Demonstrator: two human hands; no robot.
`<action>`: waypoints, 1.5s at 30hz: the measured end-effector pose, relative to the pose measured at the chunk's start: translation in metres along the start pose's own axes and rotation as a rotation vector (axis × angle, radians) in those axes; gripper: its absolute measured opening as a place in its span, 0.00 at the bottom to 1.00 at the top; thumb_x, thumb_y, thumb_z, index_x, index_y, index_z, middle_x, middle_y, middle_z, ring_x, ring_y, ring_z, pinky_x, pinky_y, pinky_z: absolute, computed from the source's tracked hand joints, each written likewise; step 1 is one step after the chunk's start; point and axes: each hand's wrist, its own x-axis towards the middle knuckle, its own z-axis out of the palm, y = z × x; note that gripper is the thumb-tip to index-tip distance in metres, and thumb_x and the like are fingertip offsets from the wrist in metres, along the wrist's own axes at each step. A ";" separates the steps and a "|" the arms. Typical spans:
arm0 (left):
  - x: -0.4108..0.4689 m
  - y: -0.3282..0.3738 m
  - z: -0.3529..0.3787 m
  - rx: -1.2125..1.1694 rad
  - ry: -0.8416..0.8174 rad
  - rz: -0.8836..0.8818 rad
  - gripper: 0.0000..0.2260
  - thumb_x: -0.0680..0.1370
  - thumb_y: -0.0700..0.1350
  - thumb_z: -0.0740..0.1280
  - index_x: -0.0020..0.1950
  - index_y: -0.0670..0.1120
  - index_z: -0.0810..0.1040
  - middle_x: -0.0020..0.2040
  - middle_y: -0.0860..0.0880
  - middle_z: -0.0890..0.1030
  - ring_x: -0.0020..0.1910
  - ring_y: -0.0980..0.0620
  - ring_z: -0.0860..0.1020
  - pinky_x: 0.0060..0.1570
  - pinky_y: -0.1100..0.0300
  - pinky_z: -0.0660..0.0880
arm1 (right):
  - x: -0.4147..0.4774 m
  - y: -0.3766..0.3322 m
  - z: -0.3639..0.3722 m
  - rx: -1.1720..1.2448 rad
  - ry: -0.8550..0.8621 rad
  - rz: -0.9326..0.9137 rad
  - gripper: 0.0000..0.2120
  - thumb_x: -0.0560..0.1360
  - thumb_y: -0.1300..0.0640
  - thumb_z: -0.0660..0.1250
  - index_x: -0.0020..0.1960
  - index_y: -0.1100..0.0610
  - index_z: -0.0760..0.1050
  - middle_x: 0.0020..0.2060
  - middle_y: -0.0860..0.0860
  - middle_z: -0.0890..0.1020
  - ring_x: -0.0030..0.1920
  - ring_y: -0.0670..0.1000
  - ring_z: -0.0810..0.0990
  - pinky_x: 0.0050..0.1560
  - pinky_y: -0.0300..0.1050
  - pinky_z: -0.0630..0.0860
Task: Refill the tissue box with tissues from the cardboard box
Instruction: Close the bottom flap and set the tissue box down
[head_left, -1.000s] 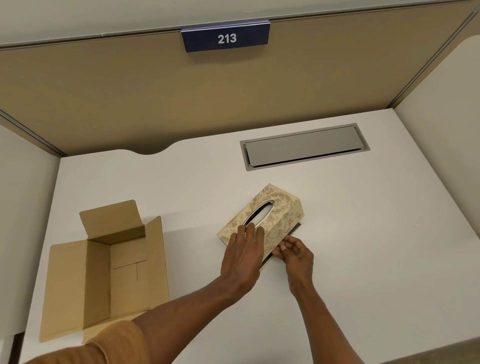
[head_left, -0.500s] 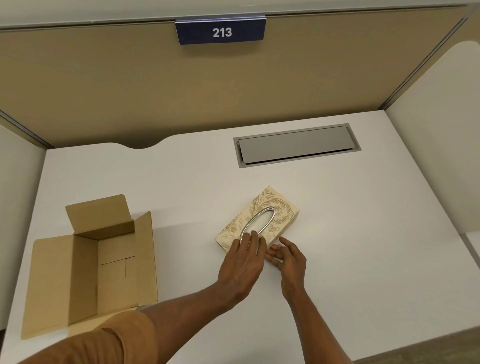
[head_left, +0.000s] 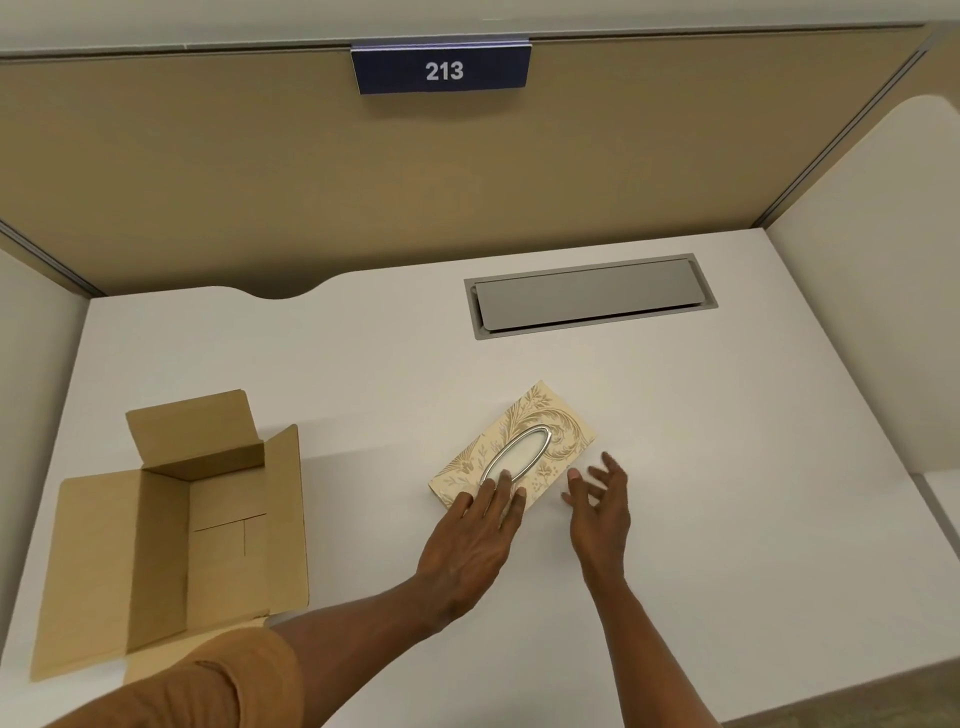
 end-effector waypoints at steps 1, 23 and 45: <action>-0.002 -0.001 0.001 -0.013 0.008 -0.013 0.38 0.69 0.49 0.85 0.77 0.45 0.77 0.76 0.38 0.78 0.71 0.39 0.81 0.63 0.48 0.83 | 0.004 -0.003 -0.004 -0.080 -0.012 -0.086 0.31 0.82 0.56 0.75 0.82 0.49 0.67 0.71 0.55 0.78 0.62 0.53 0.84 0.59 0.49 0.84; 0.042 -0.088 -0.001 -0.141 0.163 -0.216 0.31 0.86 0.34 0.51 0.88 0.52 0.51 0.87 0.34 0.43 0.87 0.35 0.42 0.87 0.43 0.45 | 0.045 -0.037 0.023 -0.957 -0.434 -0.647 0.36 0.88 0.44 0.59 0.89 0.53 0.47 0.89 0.45 0.45 0.89 0.50 0.46 0.73 0.53 0.80; 0.107 -0.144 -0.021 -0.162 0.272 -0.195 0.28 0.87 0.35 0.57 0.87 0.50 0.59 0.87 0.34 0.52 0.87 0.34 0.49 0.85 0.42 0.52 | 0.104 -0.080 0.066 -1.043 -0.517 -0.594 0.44 0.86 0.42 0.63 0.89 0.54 0.41 0.89 0.48 0.41 0.88 0.60 0.52 0.69 0.63 0.80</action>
